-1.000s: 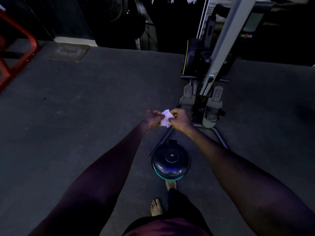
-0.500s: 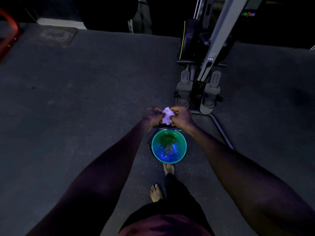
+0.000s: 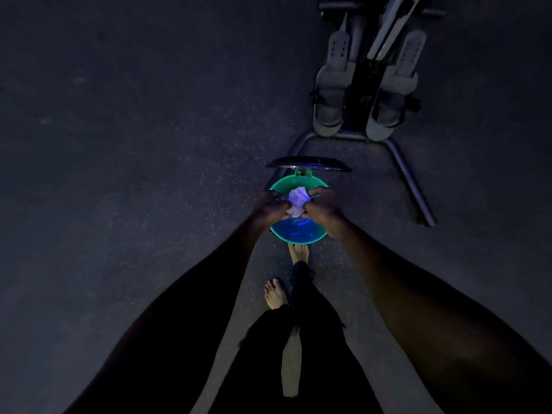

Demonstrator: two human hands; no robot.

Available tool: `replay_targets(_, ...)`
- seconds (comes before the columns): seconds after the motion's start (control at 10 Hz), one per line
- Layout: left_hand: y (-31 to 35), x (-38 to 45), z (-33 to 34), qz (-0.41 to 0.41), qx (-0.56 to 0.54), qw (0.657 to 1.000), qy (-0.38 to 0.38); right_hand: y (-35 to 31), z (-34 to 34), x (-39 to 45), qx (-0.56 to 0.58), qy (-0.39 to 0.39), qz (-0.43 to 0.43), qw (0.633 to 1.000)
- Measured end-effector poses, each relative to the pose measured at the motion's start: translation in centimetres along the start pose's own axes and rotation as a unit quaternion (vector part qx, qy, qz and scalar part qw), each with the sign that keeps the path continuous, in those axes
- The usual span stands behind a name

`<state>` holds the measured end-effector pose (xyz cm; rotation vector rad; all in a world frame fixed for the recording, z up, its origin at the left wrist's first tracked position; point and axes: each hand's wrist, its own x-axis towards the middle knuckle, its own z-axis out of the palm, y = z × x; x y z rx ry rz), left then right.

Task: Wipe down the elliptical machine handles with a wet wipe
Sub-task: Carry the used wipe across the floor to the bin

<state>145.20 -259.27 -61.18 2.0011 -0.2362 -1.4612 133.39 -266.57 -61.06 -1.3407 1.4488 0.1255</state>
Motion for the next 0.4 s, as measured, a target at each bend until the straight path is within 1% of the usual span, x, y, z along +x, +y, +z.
replay_targets(0.1, -2.5, 4.6, 0.3, -0.021, 0.025, 0.999, 0.018, 1.8, 1.7, 4.0, -0.015, -0.006, 0.008, 1.000)
replay_targets(0.2, -4.6, 7.5, 0.4, -0.027, 0.072, 0.997, 0.024, 3.2, 3.4, 6.3, -0.045, 0.003, -0.002, 0.999)
replay_targets(0.3, -5.4, 9.1, 0.1, -0.021, 0.125, 0.992, -0.002, 4.5, 4.7, 8.5, -0.019, 0.024, 0.000, 1.000)
replay_targets(0.4, -4.8, 7.7, -0.7, 0.001, 0.089, 0.996, -0.006, 4.4, 5.0, 8.4, 0.009, 0.029, 0.007, 1.000)
